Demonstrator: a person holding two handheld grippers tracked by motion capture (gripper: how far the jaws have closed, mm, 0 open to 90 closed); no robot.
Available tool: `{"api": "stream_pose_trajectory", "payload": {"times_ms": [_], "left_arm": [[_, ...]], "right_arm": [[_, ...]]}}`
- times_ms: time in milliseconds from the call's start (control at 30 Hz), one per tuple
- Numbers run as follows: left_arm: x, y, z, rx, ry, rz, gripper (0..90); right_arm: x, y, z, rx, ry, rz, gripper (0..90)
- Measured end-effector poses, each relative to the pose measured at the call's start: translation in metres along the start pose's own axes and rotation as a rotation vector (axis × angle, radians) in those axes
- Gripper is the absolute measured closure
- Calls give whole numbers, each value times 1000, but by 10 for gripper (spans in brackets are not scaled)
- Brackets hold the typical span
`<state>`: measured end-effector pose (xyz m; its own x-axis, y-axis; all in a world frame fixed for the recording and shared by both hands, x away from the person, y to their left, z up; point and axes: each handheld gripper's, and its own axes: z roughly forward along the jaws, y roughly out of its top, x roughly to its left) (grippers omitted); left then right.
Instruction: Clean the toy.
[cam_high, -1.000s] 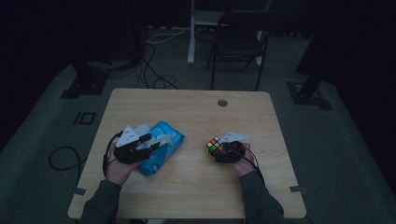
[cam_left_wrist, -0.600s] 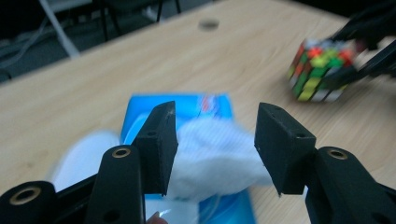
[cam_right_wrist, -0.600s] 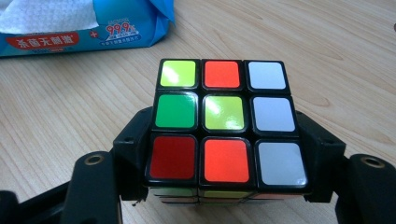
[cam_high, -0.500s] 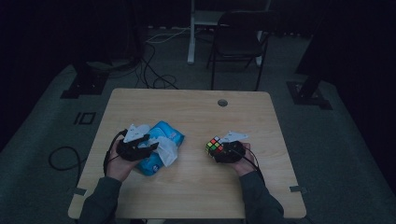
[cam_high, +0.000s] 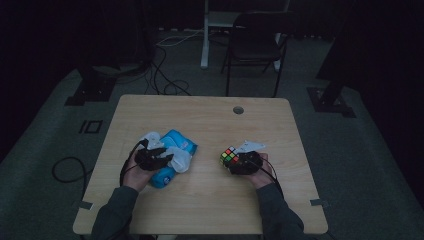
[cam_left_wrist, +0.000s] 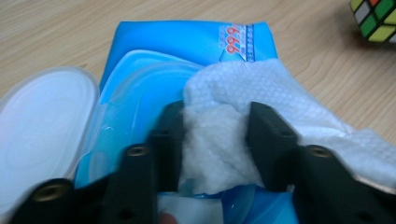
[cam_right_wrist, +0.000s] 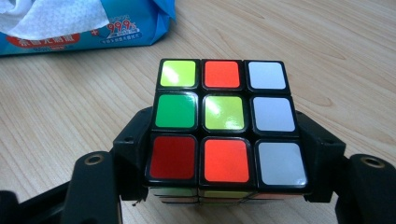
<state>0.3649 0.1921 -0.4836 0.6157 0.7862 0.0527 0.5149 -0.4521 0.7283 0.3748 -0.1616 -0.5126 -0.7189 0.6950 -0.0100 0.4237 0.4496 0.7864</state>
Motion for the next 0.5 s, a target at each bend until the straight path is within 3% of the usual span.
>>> {"api": "stream_pose_trajectory", "payload": {"times_ms": [200,500], "left_arm": [[3,5,-9,-34,-2,-24,829],[-2,9,-20,-124,-23,-12,862]], "right_arm": [[1,1,1,1,3,-8,338],[2,2,0,-3,13,-12,338]]}}
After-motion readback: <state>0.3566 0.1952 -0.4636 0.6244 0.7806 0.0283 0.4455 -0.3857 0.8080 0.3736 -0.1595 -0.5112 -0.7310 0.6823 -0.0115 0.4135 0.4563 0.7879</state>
